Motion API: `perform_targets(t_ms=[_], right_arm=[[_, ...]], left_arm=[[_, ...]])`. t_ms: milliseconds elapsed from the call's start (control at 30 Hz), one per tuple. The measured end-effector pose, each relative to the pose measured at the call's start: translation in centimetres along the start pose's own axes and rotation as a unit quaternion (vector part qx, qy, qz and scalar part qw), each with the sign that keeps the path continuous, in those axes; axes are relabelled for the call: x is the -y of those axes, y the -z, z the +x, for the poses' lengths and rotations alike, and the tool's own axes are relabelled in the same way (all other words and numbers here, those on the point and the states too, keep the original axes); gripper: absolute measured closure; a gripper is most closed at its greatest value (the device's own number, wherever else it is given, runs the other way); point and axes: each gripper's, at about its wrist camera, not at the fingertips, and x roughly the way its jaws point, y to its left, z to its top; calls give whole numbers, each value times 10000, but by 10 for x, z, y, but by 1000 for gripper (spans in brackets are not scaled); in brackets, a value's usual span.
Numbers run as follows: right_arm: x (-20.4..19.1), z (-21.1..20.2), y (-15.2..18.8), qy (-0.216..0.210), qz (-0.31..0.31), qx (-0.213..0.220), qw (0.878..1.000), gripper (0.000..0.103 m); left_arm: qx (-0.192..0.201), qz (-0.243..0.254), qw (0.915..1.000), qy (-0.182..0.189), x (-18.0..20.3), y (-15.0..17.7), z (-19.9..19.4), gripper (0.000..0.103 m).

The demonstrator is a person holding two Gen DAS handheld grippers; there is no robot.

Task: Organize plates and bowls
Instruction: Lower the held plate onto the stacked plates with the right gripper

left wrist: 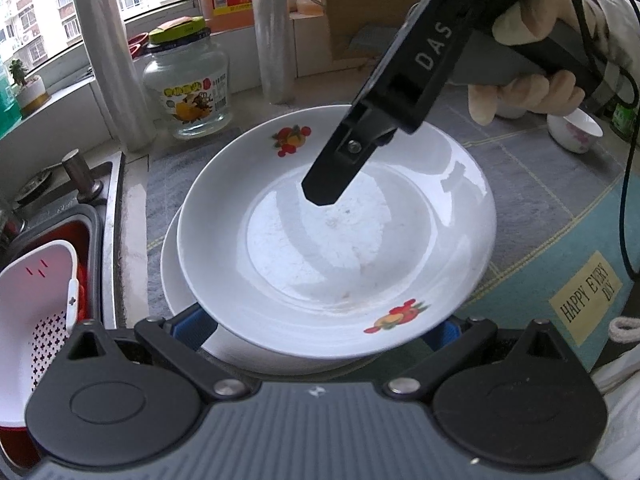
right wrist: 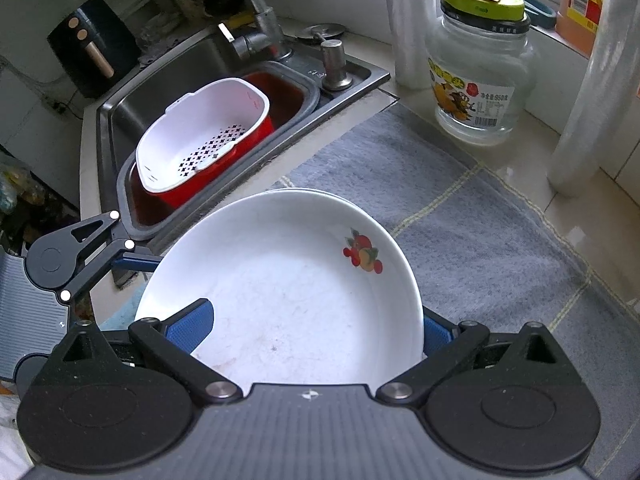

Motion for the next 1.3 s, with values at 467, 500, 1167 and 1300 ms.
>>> perform_targets(t_ms=[467, 500, 1167, 1300], right_arm=[[5, 12, 0, 58, 101, -174, 9998, 0], [6, 12, 1, 60, 100, -183, 9998, 0], [1, 20, -2, 264, 33, -381, 9989, 0], [1, 21, -4, 306, 64, -424, 9986, 0]], left_arm=[[-213, -82, 9993, 312, -10, -5, 8, 0], [-223, -77, 9992, 323, -11, -5, 8, 0], [-552, -23, 9969, 569, -20, -11, 19, 1], [-597, -2, 9962, 641, -21, -12, 20, 1]])
